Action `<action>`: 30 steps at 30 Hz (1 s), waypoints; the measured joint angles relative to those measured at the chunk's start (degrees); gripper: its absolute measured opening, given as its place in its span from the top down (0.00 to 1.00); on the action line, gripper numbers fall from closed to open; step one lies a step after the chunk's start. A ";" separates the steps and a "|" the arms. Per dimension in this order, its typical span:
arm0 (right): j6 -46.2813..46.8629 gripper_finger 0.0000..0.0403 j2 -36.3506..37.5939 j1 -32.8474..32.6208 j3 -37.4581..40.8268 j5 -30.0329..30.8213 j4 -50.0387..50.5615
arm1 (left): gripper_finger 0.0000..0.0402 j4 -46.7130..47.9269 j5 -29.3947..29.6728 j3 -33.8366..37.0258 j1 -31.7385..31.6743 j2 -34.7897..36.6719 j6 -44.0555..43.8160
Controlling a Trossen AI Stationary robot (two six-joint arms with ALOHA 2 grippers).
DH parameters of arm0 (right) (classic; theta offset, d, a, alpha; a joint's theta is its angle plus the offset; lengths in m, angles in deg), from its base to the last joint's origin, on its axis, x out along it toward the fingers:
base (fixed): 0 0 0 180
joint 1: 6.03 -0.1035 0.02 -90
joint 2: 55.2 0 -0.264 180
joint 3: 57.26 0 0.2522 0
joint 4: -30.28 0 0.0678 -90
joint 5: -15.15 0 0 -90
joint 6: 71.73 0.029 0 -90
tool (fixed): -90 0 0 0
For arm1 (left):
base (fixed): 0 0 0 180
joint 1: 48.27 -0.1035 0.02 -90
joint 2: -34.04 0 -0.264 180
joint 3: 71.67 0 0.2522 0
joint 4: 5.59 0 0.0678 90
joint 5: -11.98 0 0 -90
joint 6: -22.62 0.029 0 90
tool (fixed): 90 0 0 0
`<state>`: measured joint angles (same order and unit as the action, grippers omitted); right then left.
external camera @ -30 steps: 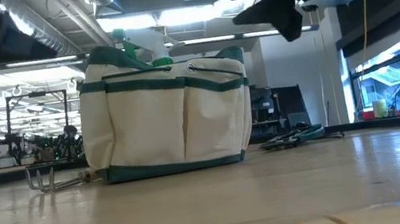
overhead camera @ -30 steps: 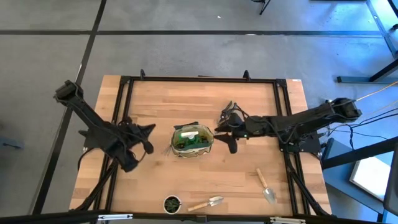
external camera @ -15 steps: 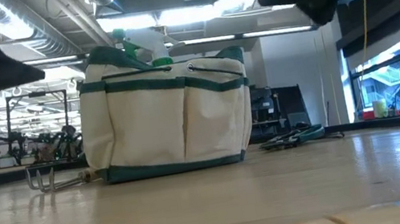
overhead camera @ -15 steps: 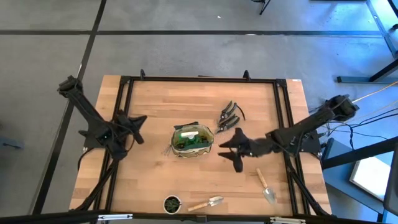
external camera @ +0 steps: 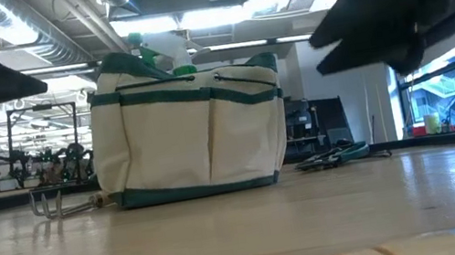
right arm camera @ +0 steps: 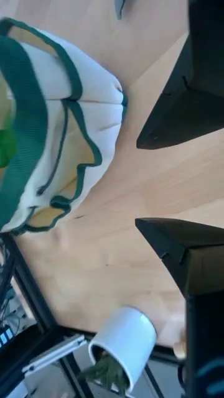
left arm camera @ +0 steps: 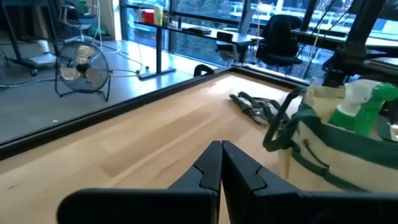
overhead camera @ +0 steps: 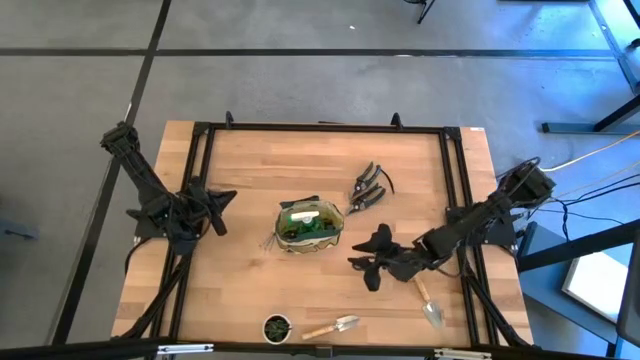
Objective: Pick & Place Garden tools in Gardening bag
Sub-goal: Adjust the green gardening bag
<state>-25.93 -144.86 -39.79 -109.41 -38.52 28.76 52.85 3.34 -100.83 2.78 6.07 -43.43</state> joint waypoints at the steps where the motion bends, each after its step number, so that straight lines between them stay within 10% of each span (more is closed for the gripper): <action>1: 0.00 0.54 -0.86 0.06 0.00 0.53 -0.62 | 1.00 -1.65 0.15 0.02 -0.22 -0.18 1.76; 9: -1.68 0.55 -6.33 1.02 -0.02 -1.65 -6.43 | 0.99 -13.52 -2.83 0.04 -7.35 -0.79 11.68; 22: -3.13 0.57 -6.92 1.09 -0.04 2.21 -4.10 | 0.99 -31.67 -25.99 0.04 -18.08 -2.88 30.81; 30: -6.06 0.57 -6.83 0.64 -0.09 -3.14 -2.65 | 0.99 -37.16 -27.03 0.04 -18.56 -8.04 31.91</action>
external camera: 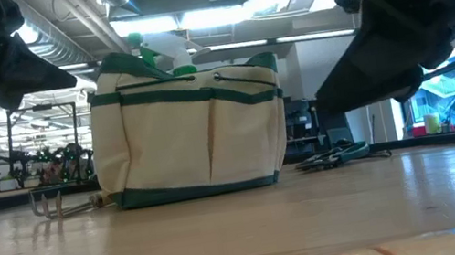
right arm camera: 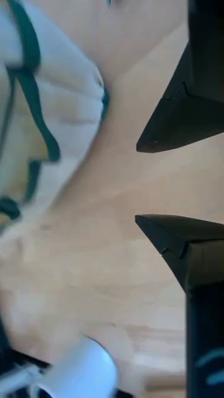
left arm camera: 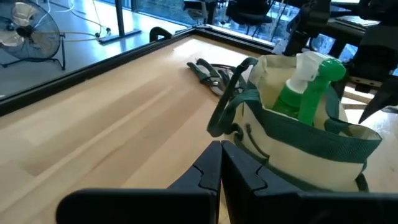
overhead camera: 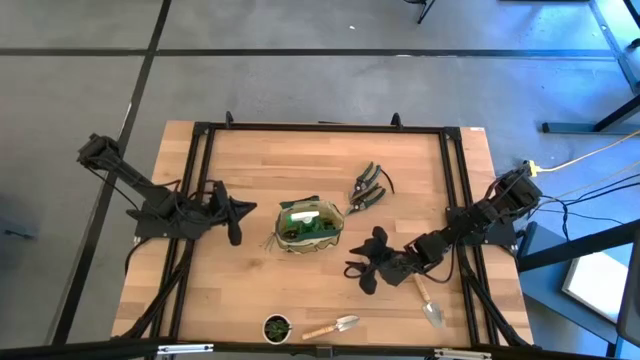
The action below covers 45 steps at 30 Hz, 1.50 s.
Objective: Pick & Place Garden tools in Gardening bag
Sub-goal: Adjust the green gardening bag
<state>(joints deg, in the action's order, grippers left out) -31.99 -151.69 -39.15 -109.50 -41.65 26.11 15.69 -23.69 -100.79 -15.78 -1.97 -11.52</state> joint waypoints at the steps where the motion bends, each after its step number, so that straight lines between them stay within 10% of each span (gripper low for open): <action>1: -0.64 0.57 0.00 0.00 -0.24 -1.29 0.48 | 0.99 -0.34 -0.02 0.00 0.00 -0.54 -0.02; 11: -1.11 0.57 0.04 0.65 -7.04 -12.41 11.01 | 0.99 -2.90 3.10 0.00 -0.43 -1.41 0.49; 23: 12.95 0.58 0.07 -1.41 -26.26 -17.59 55.46 | 0.99 -14.59 3.78 0.00 -5.95 -0.89 2.75; 30: 25.34 0.60 0.15 -6.66 -29.25 -17.31 71.49 | 0.99 -13.88 -16.97 0.00 -7.80 -1.08 3.43; 33: 30.33 0.61 -0.05 -8.75 -29.24 -12.25 77.00 | 0.99 -13.81 -28.08 0.00 -7.95 -2.40 2.50; 40: 45.00 0.69 -0.09 -8.35 -29.22 16.19 82.47 | 0.99 -16.31 -33.58 0.00 -8.96 -9.89 -0.89; 45: 47.22 0.74 -0.09 -1.87 -29.01 20.77 84.21 | 0.99 -24.12 -43.26 0.00 -9.73 -18.56 -0.72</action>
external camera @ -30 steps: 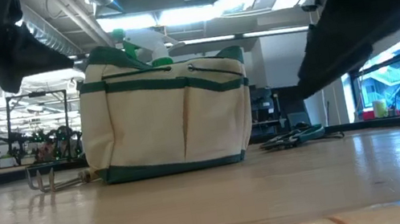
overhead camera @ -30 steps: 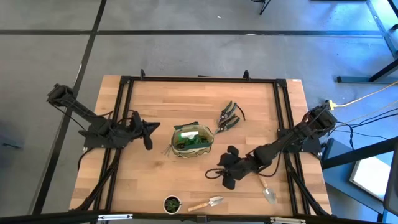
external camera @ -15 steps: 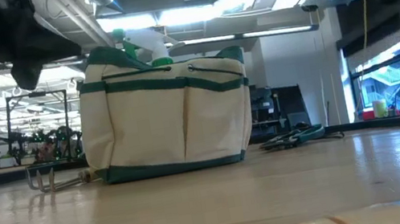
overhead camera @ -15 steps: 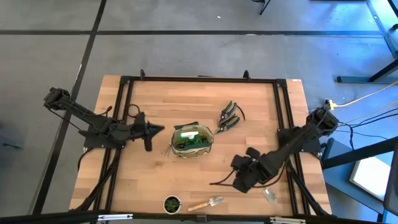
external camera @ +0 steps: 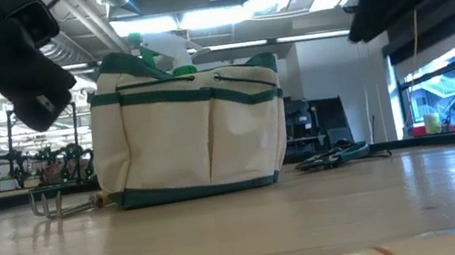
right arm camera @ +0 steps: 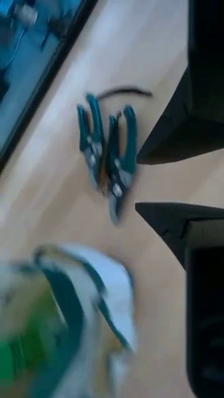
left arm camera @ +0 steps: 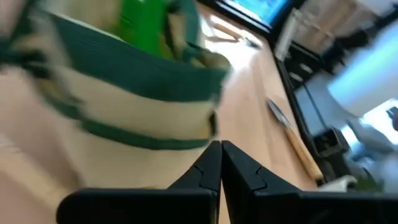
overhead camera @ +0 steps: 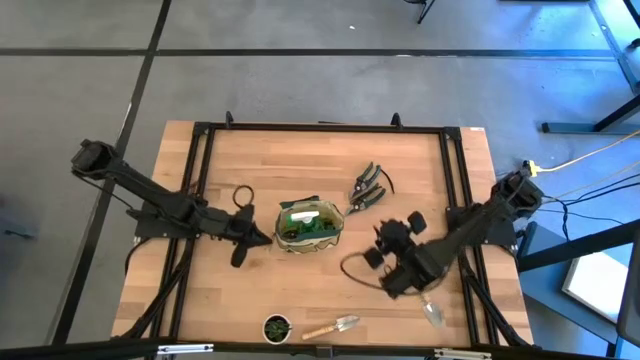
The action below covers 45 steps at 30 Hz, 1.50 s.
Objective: Pick & Place Garden tools in Gardening bag
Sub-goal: Adjust the green gardening bag
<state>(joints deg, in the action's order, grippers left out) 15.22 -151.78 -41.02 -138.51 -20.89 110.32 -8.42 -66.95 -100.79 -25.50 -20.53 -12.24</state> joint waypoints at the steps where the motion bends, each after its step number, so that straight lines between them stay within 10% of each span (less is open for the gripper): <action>1: 0.02 0.75 0.00 1.68 0.35 -0.24 0.01 | 0.99 -1.99 -1.65 0.00 0.00 -1.80 0.44; 16: -9.41 0.80 -0.07 19.56 6.90 -1.15 -13.13 | 0.99 -8.95 -5.18 -3.73 -1.74 -14.99 0.39; 24: -25.40 0.80 -0.07 20.84 7.04 -4.66 -29.39 | 0.99 -8.40 -6.07 -6.23 -4.39 -17.67 1.55; 45: -30.51 0.80 -0.07 18.63 7.06 -12.26 -35.92 | 1.00 -1.08 -4.65 -6.23 -4.48 -17.52 0.54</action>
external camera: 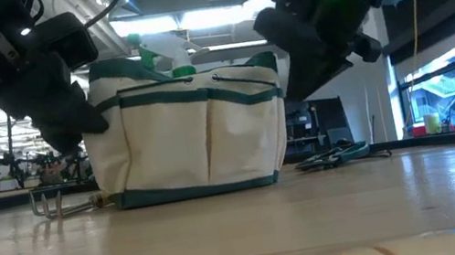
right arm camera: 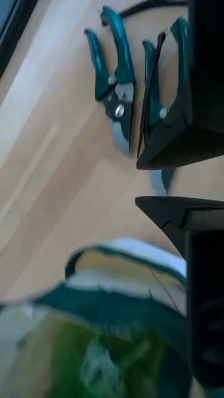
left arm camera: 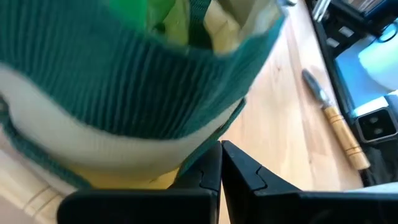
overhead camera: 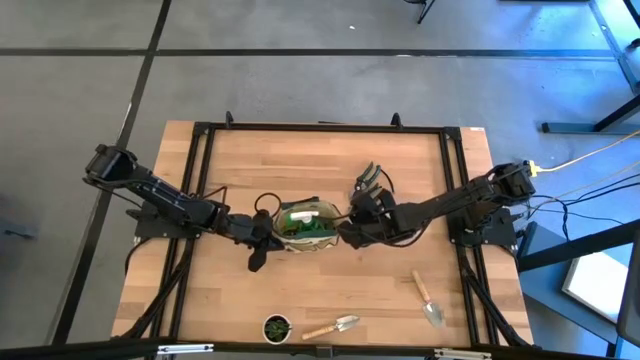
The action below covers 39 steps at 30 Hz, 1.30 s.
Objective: Pick & Place Garden tools in Gardening bag
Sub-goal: Adjust the green gardening bag
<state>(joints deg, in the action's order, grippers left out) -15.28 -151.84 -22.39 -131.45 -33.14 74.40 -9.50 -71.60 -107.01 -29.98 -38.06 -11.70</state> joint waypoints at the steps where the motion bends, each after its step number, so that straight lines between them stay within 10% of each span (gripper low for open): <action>1: -0.35 0.80 0.00 -0.28 0.00 -0.21 -0.41 | 1.00 0.61 0.00 0.00 0.00 0.00 0.00; 39: -6.76 0.80 0.31 -7.46 -0.03 -4.70 -7.39 | 1.00 13.31 19.48 0.00 3.48 16.10 -0.72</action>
<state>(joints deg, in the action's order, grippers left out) -22.04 -151.54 -29.85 -131.48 -37.84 67.02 3.81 -52.12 -107.01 -26.51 -21.96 -12.42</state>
